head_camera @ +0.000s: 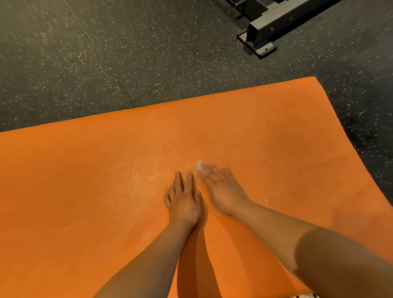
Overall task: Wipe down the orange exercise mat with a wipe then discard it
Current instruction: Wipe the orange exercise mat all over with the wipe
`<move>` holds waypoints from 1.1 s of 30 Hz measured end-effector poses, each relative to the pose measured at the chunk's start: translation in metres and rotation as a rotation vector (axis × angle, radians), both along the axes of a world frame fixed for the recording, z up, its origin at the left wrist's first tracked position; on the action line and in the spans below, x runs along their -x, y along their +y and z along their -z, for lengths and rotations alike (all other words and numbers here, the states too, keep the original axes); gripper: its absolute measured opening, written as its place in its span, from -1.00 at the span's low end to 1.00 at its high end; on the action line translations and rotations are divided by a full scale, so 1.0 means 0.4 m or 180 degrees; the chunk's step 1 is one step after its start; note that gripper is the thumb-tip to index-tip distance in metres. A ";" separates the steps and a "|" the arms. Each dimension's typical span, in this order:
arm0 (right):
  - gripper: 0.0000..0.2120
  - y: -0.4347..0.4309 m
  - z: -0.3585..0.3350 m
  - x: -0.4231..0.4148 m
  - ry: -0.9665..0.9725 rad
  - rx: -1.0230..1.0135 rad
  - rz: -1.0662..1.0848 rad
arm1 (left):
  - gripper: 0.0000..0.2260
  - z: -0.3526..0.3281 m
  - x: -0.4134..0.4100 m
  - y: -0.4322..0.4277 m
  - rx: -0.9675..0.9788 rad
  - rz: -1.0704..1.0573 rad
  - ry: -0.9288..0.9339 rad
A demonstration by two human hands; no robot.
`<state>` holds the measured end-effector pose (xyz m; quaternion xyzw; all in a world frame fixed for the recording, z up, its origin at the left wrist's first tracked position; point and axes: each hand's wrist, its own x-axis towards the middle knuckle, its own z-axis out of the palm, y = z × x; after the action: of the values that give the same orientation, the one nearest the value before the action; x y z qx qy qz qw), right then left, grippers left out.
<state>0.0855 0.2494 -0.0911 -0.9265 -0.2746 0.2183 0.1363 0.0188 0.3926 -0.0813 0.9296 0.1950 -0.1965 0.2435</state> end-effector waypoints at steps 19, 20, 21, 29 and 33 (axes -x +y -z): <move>-0.34 0.028 -0.007 -0.172 0.0190 0.0121 0.1607 | -0.50 0.006 -0.146 0.019 -0.0485 -0.0130 -0.0222; -0.33 0.065 -0.010 -0.169 0.0194 0.0016 0.1297 | -0.51 0.010 -0.159 0.025 -0.0534 -0.0164 -0.0260; -0.35 0.100 -0.012 -0.165 0.0203 -0.0077 0.0924 | -0.53 0.013 -0.169 0.034 -0.0574 -0.0207 -0.0319; -0.19 0.067 -0.005 -0.237 -0.0159 0.0170 0.0407 | -0.54 0.023 -0.181 0.058 -0.0686 -0.0295 -0.0498; -0.27 0.086 -0.014 -0.262 -0.0020 0.0301 0.1289 | -0.55 0.014 -0.190 0.057 -0.0634 -0.0305 -0.0581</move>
<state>0.1902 0.2839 -0.0854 -0.9688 -0.0726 0.1962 0.1329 0.0949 0.4154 -0.0871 0.9528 0.2347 -0.0789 0.1758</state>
